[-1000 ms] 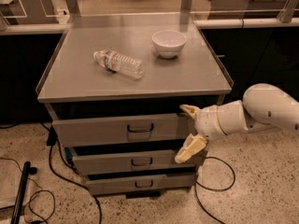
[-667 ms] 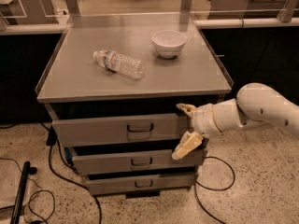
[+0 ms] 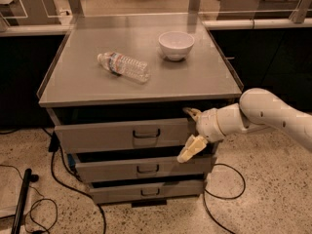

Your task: Open top drawer

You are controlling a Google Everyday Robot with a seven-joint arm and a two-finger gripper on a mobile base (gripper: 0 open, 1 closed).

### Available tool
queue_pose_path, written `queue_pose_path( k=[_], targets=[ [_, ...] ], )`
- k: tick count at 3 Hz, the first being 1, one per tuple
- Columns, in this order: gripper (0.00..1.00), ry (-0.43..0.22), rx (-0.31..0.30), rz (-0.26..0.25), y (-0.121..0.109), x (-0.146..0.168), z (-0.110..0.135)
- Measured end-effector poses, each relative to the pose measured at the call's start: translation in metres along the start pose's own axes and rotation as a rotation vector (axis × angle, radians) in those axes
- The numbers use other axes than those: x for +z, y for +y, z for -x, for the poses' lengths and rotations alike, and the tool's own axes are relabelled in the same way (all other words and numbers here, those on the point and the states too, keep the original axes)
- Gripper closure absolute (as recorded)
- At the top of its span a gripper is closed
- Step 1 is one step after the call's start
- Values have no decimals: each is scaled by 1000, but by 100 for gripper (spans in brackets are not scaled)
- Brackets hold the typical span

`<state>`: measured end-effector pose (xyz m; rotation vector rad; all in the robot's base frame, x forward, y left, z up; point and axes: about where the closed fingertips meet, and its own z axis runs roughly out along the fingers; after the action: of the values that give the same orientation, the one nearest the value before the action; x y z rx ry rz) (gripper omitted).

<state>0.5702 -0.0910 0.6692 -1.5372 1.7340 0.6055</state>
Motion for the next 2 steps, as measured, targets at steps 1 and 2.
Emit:
queue_pose_path(
  k=[1, 2],
  targets=[
    [18, 0, 0, 0, 0, 0, 0],
    [42, 0, 0, 0, 0, 0, 0]
  ],
)
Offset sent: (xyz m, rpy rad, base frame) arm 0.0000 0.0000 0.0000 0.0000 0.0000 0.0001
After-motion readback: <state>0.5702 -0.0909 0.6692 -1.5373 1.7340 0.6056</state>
